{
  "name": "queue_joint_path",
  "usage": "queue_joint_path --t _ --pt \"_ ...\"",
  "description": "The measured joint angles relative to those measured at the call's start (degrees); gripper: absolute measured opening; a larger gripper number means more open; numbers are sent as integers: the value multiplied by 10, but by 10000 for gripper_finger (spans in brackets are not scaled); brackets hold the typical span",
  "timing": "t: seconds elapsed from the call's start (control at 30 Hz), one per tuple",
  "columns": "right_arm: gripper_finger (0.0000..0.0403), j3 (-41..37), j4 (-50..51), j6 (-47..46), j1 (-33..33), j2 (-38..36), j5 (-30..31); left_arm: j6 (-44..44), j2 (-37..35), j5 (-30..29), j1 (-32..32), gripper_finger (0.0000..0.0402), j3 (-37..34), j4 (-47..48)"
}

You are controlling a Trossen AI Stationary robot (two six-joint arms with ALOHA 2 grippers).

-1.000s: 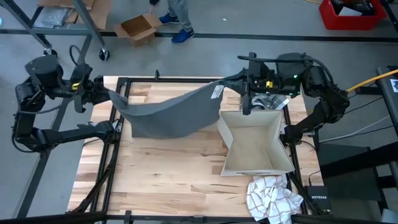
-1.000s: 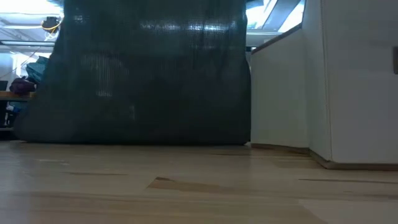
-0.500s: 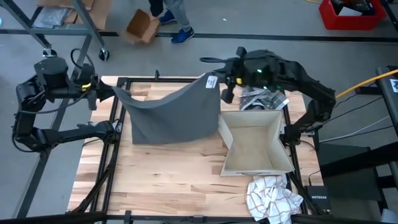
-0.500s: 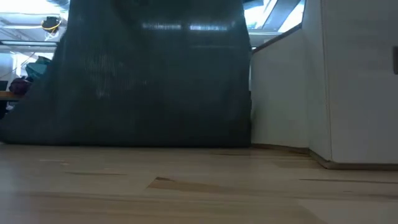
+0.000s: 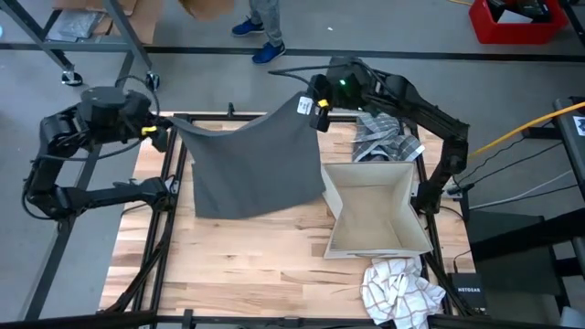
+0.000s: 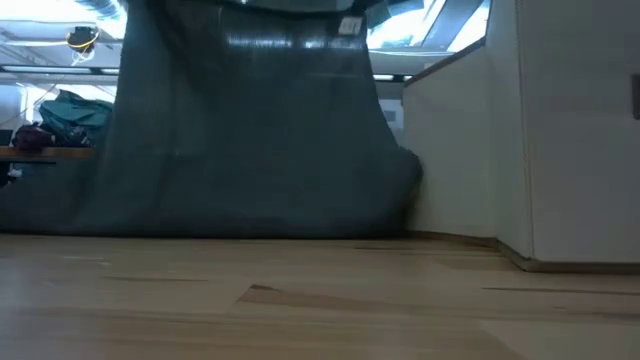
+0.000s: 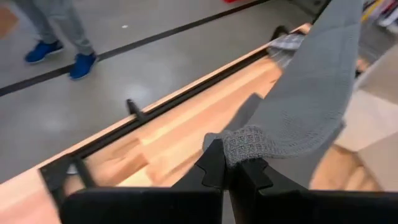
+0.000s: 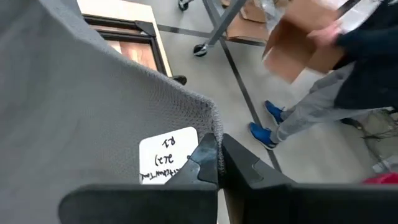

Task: Fold towel
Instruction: Fold the gray towel

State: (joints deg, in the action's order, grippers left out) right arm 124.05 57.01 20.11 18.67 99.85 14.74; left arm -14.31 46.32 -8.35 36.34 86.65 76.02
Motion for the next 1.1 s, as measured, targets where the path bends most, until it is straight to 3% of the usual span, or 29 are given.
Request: queue_joint_path --t 0.17,0.43,0.8,1.1 --pt "5 0 -2 27 33 31 -28 10 20 -48 0 0 -30 2" --pt "5 0 -2 74 89 78 -34 10 47 -174 0 0 -40 1" --pt "5 0 -5 73 142 89 -78 -7 55 -206 0 0 -40 104" --pt "5 -1 15 73 144 108 -105 -15 81 -207 0 0 -40 119"
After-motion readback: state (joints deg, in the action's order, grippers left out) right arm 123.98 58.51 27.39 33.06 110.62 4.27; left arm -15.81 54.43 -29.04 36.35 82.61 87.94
